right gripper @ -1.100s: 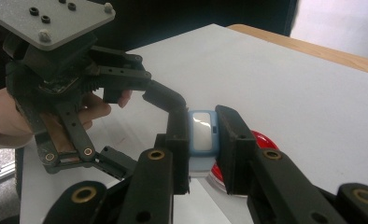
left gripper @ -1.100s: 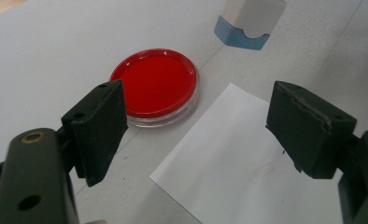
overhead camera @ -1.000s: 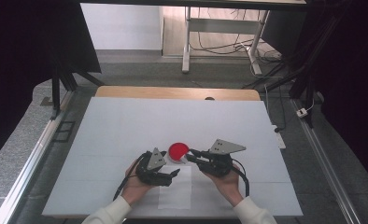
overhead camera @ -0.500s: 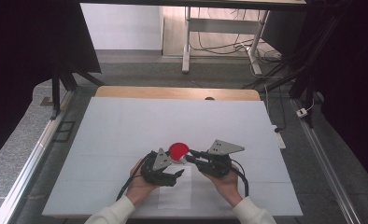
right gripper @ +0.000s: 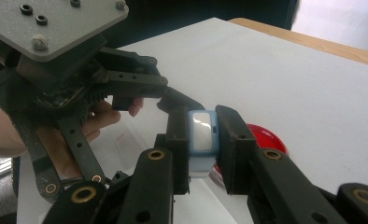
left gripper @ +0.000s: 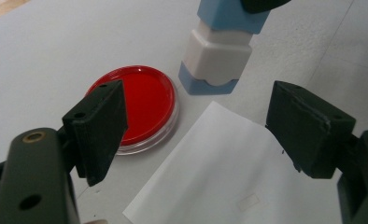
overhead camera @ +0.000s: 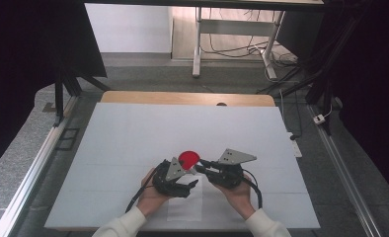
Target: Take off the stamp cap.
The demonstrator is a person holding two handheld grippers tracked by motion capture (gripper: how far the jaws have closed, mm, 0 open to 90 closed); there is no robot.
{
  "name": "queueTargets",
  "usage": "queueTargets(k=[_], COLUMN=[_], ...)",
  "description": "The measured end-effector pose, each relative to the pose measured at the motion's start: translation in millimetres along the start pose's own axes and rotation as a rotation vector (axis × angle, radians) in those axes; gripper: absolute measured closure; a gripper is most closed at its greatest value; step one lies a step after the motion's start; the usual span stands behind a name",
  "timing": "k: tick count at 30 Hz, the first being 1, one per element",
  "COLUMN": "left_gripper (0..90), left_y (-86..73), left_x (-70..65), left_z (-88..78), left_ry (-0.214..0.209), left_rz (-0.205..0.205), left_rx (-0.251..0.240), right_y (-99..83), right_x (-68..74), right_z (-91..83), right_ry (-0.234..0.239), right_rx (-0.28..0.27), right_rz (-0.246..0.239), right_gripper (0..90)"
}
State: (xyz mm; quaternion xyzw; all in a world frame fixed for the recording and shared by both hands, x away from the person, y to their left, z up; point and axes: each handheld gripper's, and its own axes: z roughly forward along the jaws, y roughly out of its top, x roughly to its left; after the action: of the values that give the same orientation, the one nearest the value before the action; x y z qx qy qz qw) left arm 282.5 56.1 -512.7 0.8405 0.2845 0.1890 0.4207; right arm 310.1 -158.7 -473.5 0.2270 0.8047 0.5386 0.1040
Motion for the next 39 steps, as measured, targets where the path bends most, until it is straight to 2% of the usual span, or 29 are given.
queueTargets(k=[19, 31, 39], left_gripper=[21.9, 27.6, 31.5], left_y=[5.4, 6.0, 6.1], left_x=[-6.6, -8.4, -8.8], left_z=[6.9, 9.6, 10.2], left_ry=[0.010, 0.009, 0.027], left_rz=[0.014, 0.034, 0.036], left_rx=[-0.006, 0.000, 0.004], right_y=[-1.3, -1.8, -2.0], right_x=[0.4, -0.3, -0.6], right_z=[0.8, 1.0, 0.8], right_ry=[-0.003, -0.004, -0.005], right_rx=[0.001, 0.006, 0.007], right_rz=[0.003, 0.006, 0.007], right_gripper=[75.2, 75.2, 75.2])
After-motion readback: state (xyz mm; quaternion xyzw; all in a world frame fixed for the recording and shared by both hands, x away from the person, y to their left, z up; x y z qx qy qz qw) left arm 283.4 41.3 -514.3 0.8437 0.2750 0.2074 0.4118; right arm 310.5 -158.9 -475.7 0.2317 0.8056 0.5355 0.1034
